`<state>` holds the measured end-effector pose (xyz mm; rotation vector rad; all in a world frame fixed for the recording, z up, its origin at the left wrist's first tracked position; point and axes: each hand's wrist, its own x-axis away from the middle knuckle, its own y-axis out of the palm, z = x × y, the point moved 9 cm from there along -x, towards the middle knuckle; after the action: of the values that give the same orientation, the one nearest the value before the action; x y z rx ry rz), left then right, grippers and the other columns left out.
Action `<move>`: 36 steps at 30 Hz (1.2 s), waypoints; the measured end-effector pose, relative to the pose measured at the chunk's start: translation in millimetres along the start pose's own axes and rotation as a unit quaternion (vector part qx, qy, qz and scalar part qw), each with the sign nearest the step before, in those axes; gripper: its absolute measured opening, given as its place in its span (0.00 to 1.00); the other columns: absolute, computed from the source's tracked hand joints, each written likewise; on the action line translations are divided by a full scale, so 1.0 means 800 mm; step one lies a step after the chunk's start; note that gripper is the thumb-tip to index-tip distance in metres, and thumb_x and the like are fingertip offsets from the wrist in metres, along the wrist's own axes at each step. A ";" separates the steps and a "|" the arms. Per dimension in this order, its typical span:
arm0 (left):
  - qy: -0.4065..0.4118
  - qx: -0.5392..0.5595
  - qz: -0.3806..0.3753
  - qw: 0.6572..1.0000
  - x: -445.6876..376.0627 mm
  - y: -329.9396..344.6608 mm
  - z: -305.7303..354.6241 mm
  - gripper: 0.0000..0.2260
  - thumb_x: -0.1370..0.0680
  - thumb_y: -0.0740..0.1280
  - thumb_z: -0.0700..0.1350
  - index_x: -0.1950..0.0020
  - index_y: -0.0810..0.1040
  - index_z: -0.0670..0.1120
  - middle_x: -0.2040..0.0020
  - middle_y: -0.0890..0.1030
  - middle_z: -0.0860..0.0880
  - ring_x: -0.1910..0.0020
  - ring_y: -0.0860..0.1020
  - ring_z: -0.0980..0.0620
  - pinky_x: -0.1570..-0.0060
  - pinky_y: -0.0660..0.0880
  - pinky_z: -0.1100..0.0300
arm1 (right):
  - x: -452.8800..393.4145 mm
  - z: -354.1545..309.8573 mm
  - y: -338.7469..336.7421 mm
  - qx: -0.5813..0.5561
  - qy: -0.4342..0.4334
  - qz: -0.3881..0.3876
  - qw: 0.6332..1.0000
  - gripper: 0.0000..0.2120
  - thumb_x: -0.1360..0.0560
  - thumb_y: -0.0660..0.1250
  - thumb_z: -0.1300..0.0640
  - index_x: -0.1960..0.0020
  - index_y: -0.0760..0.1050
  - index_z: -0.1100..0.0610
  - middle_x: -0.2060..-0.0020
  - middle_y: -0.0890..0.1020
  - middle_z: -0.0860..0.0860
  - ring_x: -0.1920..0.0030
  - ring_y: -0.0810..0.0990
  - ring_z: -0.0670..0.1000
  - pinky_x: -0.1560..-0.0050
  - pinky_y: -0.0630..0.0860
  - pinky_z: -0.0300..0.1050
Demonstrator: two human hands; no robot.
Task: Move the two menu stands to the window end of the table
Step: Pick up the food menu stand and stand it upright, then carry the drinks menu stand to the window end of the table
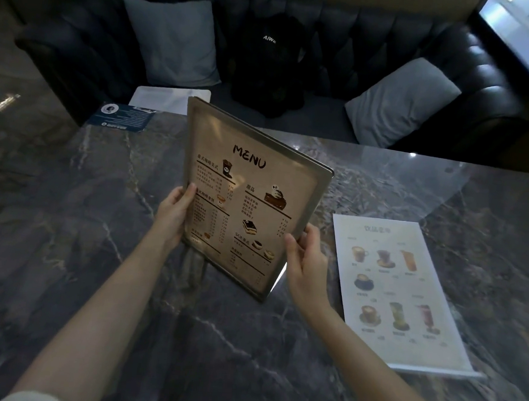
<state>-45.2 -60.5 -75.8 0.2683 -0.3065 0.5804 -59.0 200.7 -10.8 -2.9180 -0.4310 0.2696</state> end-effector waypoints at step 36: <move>0.497 -0.666 0.004 0.556 0.239 0.198 0.065 0.10 0.23 0.62 0.42 0.62 0.78 0.42 0.65 0.82 0.44 0.65 0.79 0.46 0.65 0.72 0.55 | -0.017 -0.049 -0.102 0.567 -0.084 -0.265 0.775 0.13 0.21 0.52 0.52 0.49 0.70 0.60 0.54 0.81 0.61 0.55 0.79 0.63 0.60 0.73 0.52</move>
<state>5.2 143.7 65.6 -1.5546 0.4320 0.2851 -85.9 267.8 45.9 -1.5151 -0.7489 0.4822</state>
